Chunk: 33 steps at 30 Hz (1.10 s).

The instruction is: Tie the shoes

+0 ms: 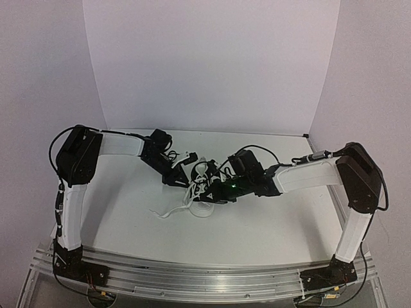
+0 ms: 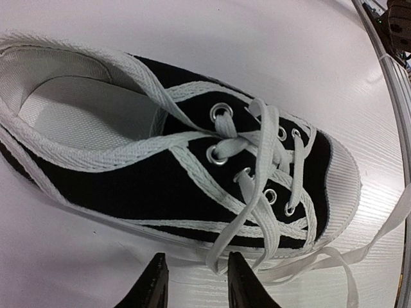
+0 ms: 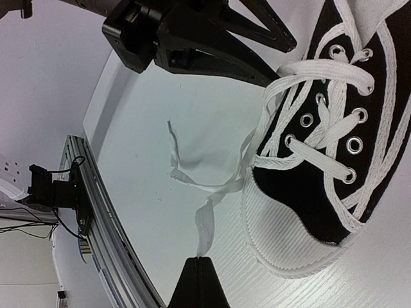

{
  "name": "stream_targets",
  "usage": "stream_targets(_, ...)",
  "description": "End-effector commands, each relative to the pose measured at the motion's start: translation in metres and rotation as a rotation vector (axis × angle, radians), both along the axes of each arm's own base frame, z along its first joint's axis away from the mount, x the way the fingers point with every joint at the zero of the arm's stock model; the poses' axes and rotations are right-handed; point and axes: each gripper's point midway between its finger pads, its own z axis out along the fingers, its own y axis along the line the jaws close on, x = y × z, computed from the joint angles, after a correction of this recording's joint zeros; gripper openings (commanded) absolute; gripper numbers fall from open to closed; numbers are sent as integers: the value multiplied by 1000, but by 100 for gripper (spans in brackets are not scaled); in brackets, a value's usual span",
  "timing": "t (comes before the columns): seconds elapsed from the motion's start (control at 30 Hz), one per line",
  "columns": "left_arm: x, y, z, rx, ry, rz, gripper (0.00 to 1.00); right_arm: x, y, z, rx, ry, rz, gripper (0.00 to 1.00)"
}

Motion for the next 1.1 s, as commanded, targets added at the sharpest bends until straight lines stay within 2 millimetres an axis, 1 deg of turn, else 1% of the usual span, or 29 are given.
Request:
stream_targets(0.0,5,-4,-5,0,-14,5,23,10,3,19,42,-42,-20,0)
stream_targets(0.17,-3,-2,-11,10,11,-7,17,14,-1,21,41,-47,-36,0)
stream_targets(0.27,-6,-4,-13,8,24,-7,11,15,-1,21,43,-47,-33,0)
stream_targets(0.33,-5,-6,-12,2,27,0,2,16,-1,22,44,-46,-37,0)
stream_targets(0.43,0,-7,-5,-2,24,26,0,17,-2,23,44,-48,-45,0)
stream_targets(0.5,10,-5,8,-5,0,62,0,19,-3,25,45,-49,-54,0)
stream_targets(0.57,22,0,28,-10,-32,105,0,23,-1,29,53,-54,-66,0)
stream_targets(0.63,28,4,47,-9,-57,132,0,31,3,35,60,-69,-90,0)
stream_targets(0.67,27,5,60,-13,-73,134,0,36,4,39,62,-79,-107,0)
stream_targets(0.7,25,6,69,-18,-79,138,0,43,7,45,70,-97,-124,0)
stream_targets(0.8,15,5,94,-46,-75,141,0,61,13,55,73,-147,-164,0)
stream_targets(0.9,0,-2,110,-70,-42,128,0,75,21,53,63,-183,-178,0)
stream_targets(0.97,-4,-6,118,-87,-20,134,0,82,30,55,74,-193,-167,0)
stream_targets(1.07,-8,-9,130,-105,13,132,0,90,33,46,62,-198,-187,0)
